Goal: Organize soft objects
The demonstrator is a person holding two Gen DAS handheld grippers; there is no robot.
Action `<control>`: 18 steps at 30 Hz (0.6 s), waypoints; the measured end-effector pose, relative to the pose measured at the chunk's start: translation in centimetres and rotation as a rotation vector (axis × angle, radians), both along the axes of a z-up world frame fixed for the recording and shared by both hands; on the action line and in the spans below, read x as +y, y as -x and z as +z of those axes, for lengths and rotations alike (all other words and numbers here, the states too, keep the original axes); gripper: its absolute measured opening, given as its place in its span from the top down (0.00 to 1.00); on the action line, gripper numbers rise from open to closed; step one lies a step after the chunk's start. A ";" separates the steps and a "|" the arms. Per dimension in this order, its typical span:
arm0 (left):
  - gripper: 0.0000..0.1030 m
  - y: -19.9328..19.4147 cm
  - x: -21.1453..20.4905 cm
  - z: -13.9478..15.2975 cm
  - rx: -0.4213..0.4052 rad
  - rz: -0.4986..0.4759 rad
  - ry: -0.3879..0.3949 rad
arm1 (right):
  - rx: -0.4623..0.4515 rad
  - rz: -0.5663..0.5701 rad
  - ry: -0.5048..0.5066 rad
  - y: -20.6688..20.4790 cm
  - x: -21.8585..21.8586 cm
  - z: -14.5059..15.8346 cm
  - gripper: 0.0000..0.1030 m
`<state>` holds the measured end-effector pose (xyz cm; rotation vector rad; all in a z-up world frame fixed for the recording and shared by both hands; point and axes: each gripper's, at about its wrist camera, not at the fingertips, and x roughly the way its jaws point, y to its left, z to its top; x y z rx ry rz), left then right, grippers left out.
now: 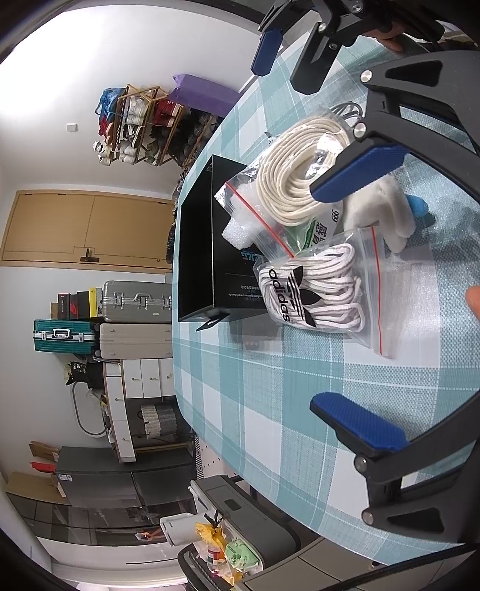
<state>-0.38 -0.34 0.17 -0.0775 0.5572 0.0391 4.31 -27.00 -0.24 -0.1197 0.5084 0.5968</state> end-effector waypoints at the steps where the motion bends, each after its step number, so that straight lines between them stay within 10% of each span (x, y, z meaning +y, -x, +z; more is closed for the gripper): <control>1: 0.00 0.0 0.0 0.0 0.001 0.001 0.000 | -0.001 0.000 0.001 0.0 0.0 0.0 0.00; 18: 0.00 0.1 0.0 0.0 -0.002 0.002 0.000 | 0.001 -0.002 0.008 -0.3 0.1 0.0 0.00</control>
